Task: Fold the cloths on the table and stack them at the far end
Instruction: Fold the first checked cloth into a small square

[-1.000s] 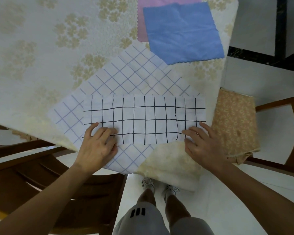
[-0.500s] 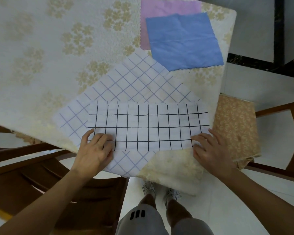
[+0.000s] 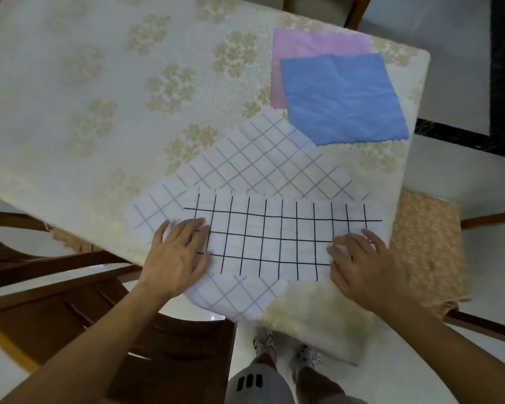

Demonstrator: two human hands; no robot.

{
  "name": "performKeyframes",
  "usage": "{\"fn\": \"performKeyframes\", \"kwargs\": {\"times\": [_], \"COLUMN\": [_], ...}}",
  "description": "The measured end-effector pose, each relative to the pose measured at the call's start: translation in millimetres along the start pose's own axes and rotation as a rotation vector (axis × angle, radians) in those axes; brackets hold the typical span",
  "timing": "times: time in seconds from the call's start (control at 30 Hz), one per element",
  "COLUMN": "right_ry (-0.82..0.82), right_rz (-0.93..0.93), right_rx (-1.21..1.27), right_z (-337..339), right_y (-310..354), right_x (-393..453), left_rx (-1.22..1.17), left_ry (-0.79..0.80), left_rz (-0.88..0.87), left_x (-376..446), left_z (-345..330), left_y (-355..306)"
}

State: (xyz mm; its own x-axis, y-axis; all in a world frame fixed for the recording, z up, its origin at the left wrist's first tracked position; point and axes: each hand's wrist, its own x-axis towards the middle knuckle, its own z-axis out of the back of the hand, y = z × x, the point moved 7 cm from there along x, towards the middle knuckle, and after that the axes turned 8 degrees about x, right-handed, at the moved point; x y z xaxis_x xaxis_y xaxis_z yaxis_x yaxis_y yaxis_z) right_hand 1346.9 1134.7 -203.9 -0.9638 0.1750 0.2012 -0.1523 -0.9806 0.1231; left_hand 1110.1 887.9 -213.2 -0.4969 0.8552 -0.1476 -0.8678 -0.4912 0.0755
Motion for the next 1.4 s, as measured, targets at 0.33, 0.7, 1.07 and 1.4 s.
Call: {"fn": "performKeyframes", "kwargs": {"times": [0.33, 0.7, 1.07, 1.4], "right_ry": [0.154, 0.197, 0.255, 0.222], "right_rz": [-0.201, -0.273, -0.502, -0.427], "right_rx": [0.016, 0.120, 0.102, 0.163], "right_z": [-32.1, -53.0, -55.6, -69.9], "right_y": [-8.1, 8.1, -70.5, -24.1], "right_x": [30.6, 50.1, -7.2, 36.4], "left_rx": [0.044, -0.088, -0.085, -0.085], "left_ry": [0.093, -0.017, 0.017, 0.043], "left_rz": [0.046, -0.108, 0.063, -0.035], "left_x": [37.8, 63.5, 62.5, 75.9], "left_z": [-18.8, -6.9, -35.7, -33.2], "left_y": [11.2, -82.3, -11.8, -85.3]}}
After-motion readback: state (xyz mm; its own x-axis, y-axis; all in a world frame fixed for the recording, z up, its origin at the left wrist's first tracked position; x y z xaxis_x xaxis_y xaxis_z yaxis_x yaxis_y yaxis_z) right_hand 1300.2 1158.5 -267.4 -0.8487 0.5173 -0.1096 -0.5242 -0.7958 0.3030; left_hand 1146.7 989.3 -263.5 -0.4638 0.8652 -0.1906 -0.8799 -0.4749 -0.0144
